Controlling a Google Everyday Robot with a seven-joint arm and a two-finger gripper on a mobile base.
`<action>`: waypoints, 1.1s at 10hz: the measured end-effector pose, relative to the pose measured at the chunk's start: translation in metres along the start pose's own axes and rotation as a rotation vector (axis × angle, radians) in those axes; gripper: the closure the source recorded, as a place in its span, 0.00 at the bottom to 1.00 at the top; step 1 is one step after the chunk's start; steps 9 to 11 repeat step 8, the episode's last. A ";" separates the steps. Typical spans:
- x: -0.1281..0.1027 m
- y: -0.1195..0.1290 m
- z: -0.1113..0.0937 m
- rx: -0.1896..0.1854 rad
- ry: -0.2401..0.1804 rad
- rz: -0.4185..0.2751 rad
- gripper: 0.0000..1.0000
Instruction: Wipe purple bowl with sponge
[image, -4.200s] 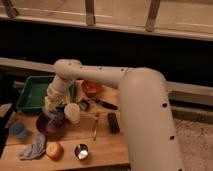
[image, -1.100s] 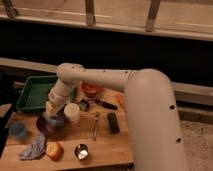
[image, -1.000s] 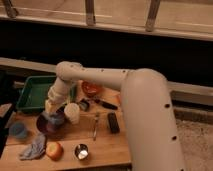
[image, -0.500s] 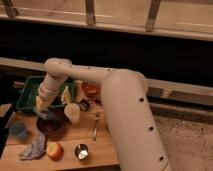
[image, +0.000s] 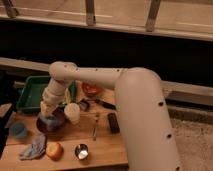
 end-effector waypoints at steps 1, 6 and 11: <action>0.005 -0.004 -0.002 0.007 0.000 0.007 1.00; -0.043 -0.025 -0.016 0.086 -0.066 -0.026 1.00; -0.062 -0.016 -0.010 0.093 -0.078 -0.048 1.00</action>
